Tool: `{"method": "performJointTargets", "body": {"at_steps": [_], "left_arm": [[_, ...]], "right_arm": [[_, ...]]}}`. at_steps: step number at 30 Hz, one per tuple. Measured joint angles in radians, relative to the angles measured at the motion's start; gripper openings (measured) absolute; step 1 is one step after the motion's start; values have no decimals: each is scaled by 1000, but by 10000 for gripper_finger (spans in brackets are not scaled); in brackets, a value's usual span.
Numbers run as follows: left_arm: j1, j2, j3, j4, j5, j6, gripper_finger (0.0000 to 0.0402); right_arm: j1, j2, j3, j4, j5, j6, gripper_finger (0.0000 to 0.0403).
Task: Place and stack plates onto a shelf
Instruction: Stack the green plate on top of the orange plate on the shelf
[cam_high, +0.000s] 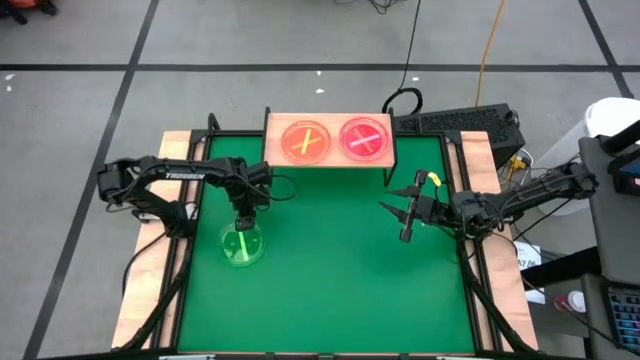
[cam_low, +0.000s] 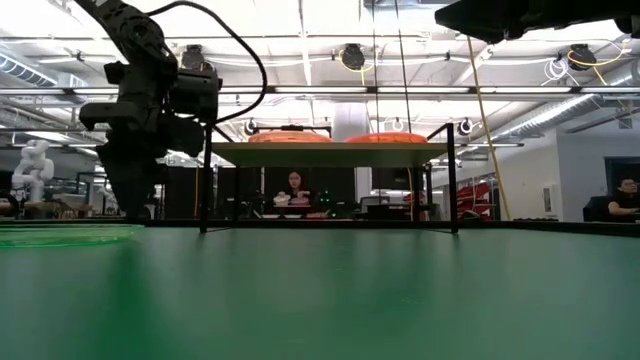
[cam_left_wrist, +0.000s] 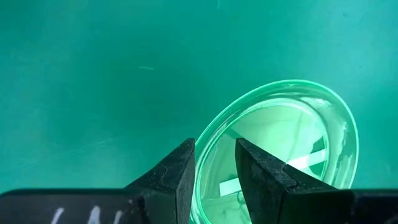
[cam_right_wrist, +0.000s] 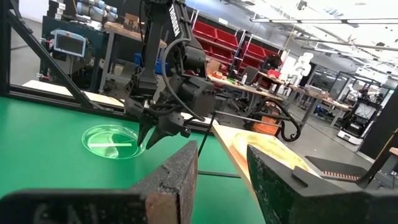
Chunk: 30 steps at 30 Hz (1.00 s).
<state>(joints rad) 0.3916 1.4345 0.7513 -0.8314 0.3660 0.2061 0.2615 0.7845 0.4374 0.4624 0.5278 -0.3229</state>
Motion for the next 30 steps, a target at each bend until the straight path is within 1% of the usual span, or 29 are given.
{"method": "performJointTargets", "body": {"at_steps": [10, 17, 22, 30], "left_arm": [[0, 9, -33, 30, -9, -1, 120], [0, 57, -33, 87, -31, 2, 120], [0, 61, -34, 91, -60, 18, 120], [1, 60, -34, 88, -60, 18, 120]], "right_arm": [[0, 0, 0, -3, 0, 0, 121], [0, 0, 0, -3, 0, 0, 121], [0, 0, 0, -4, 0, 0, 121], [0, 0, 0, -4, 0, 0, 121]]}}
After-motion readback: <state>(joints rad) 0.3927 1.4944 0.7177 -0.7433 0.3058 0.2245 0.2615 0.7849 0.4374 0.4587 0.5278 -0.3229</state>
